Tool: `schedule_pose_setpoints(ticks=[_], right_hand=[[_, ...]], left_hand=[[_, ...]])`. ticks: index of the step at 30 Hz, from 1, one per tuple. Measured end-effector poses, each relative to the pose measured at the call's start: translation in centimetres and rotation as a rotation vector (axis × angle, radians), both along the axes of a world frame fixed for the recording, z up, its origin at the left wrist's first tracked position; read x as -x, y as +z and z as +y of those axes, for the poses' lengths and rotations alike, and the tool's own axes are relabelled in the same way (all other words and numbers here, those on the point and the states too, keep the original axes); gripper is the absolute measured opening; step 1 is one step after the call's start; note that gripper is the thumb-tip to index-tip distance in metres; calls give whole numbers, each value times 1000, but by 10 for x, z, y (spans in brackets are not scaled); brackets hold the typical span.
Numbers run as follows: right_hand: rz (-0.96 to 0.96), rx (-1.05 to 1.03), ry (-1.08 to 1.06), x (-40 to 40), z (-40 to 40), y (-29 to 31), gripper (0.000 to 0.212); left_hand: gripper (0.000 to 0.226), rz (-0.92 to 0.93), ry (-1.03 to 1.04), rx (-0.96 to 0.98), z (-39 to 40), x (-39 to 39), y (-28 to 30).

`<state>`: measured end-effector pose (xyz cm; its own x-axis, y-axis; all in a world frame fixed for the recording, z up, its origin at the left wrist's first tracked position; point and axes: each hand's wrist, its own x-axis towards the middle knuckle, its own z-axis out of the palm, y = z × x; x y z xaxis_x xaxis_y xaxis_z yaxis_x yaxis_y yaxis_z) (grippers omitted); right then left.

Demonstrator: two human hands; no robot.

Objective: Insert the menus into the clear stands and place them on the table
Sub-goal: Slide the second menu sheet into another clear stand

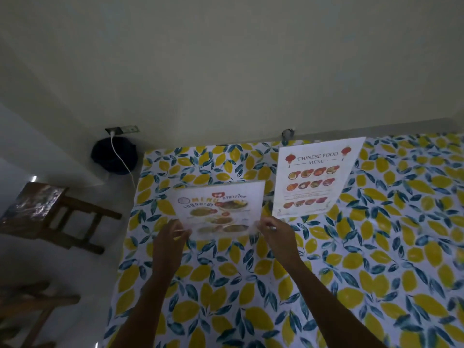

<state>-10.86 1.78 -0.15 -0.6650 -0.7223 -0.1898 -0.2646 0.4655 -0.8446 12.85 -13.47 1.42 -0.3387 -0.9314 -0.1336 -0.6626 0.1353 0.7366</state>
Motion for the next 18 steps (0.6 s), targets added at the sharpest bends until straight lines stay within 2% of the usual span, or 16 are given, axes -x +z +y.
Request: schedule_pose_setpoints(ticks=[3, 7, 9, 13, 16, 18], right_hand=[[-15, -48, 18, 0, -4, -17, 18], [-17, -40, -6, 1, -9, -31, 14], [15, -50, -9, 4, -14, -29, 19], [10, -62, -32, 12, -24, -25, 20], [9, -49, -49, 17, -30, -27, 16], [22, -41, -67, 19, -32, -28, 16]], left_hand=[[41, -62, 2, 31, -2, 13, -5], [36, -96, 34, 41, -9, 16, -16], [35, -88, 31, 30, -11, 17, -18], [33, -47, 83, -70, -16, 22, -24], [18, -31, 121, -83, -16, 33, -16], [18, -38, 123, -57, -15, 38, -10]])
